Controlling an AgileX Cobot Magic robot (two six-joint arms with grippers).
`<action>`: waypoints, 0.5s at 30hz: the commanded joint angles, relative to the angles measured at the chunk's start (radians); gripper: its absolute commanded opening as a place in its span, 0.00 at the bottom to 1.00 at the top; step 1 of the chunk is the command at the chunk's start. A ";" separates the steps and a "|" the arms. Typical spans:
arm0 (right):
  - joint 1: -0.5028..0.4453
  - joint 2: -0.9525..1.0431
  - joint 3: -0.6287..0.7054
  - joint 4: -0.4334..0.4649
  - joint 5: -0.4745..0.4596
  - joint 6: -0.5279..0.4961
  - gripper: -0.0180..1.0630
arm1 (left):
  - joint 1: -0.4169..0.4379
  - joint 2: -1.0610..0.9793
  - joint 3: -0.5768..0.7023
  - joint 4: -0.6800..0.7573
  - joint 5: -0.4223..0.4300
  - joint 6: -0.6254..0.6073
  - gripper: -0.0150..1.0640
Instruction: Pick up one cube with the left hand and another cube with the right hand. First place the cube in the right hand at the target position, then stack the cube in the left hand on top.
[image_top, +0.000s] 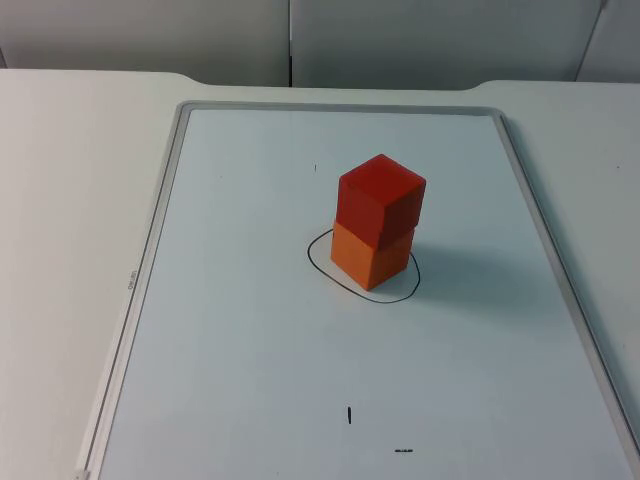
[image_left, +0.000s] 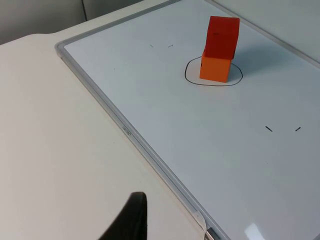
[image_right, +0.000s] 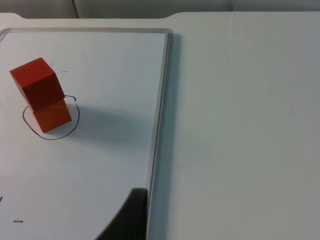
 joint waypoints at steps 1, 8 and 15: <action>-0.006 -0.004 0.008 0.000 -0.007 0.000 0.99 | 0.003 -0.004 0.002 0.000 -0.010 -0.005 0.99; -0.003 -0.004 0.008 0.000 -0.007 0.000 0.99 | 0.145 -0.004 0.002 0.000 -0.010 -0.001 0.99; -0.003 -0.004 0.008 0.000 -0.007 0.000 0.99 | 0.276 -0.004 0.002 0.000 -0.010 -0.001 0.99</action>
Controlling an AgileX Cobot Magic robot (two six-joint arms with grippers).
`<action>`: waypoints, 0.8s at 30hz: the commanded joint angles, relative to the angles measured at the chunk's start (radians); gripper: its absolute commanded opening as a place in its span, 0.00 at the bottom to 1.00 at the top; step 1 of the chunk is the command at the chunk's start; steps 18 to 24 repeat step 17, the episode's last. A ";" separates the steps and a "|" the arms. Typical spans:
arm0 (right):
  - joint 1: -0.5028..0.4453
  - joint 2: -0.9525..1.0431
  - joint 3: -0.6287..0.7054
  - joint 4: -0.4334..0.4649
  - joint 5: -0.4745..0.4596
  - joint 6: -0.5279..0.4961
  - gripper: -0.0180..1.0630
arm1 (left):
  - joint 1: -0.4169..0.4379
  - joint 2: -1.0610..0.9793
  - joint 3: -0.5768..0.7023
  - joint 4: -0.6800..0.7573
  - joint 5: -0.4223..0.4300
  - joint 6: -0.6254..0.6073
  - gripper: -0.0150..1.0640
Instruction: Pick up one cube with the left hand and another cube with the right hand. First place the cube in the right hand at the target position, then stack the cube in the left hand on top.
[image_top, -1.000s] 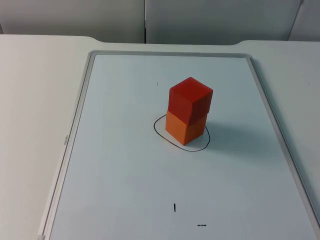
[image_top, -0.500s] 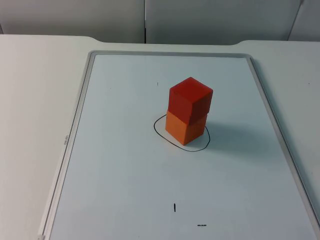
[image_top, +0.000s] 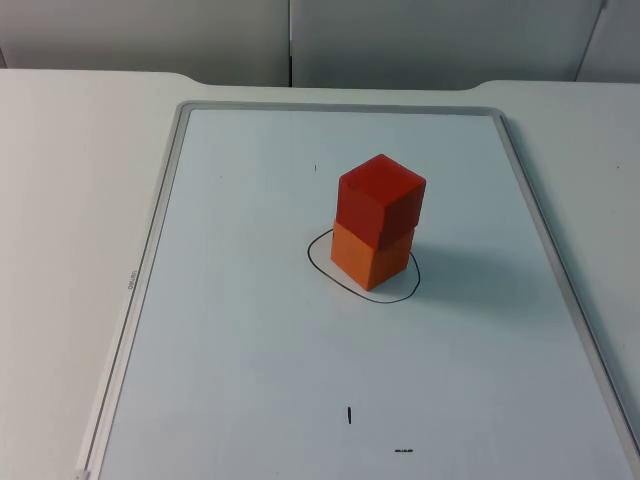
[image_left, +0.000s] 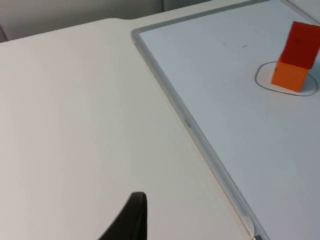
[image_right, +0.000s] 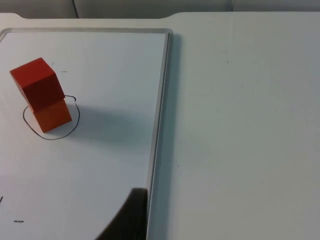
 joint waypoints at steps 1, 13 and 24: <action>-0.003 -0.004 0.008 0.000 -0.007 0.000 0.99 | 0.041 -0.004 0.002 0.000 -0.009 -0.003 0.99; -0.003 -0.004 0.008 0.000 -0.007 0.000 0.99 | 0.277 -0.004 0.002 0.000 -0.009 -0.003 0.99; -0.003 -0.004 0.008 0.000 -0.007 0.000 0.99 | 0.329 -0.004 0.002 0.000 -0.009 -0.003 0.99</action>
